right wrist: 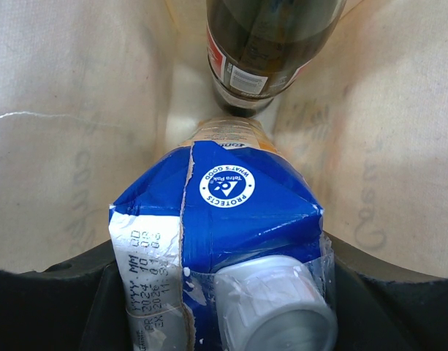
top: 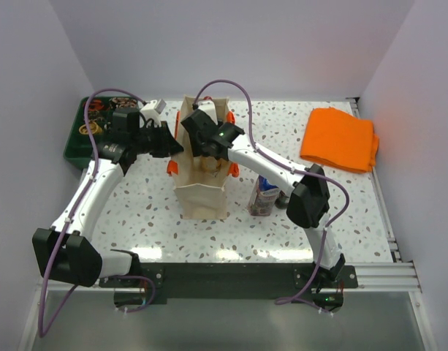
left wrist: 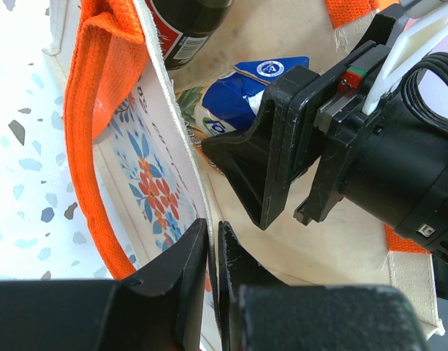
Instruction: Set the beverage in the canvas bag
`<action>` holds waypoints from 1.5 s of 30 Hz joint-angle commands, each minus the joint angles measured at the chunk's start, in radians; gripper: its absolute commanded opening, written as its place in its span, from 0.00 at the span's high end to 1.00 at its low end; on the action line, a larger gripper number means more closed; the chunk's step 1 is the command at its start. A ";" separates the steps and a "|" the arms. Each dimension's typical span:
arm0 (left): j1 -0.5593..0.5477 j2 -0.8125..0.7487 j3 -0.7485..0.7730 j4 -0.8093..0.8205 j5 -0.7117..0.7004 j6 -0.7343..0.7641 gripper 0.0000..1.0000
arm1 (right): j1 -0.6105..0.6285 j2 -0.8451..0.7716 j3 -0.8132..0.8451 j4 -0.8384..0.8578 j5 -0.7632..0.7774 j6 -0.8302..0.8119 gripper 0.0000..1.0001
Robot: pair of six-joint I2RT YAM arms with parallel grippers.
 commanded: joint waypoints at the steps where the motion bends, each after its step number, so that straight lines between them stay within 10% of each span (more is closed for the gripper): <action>1: -0.008 -0.026 -0.014 0.008 0.032 0.015 0.84 | -0.022 -0.008 -0.018 0.126 0.038 0.038 0.55; 17: -0.008 -0.013 -0.003 0.012 0.023 0.021 0.84 | -0.022 -0.016 -0.074 0.120 0.024 0.059 0.27; 45: -0.008 0.001 -0.001 0.017 0.018 0.024 0.84 | -0.022 -0.062 -0.087 0.106 0.036 0.056 0.25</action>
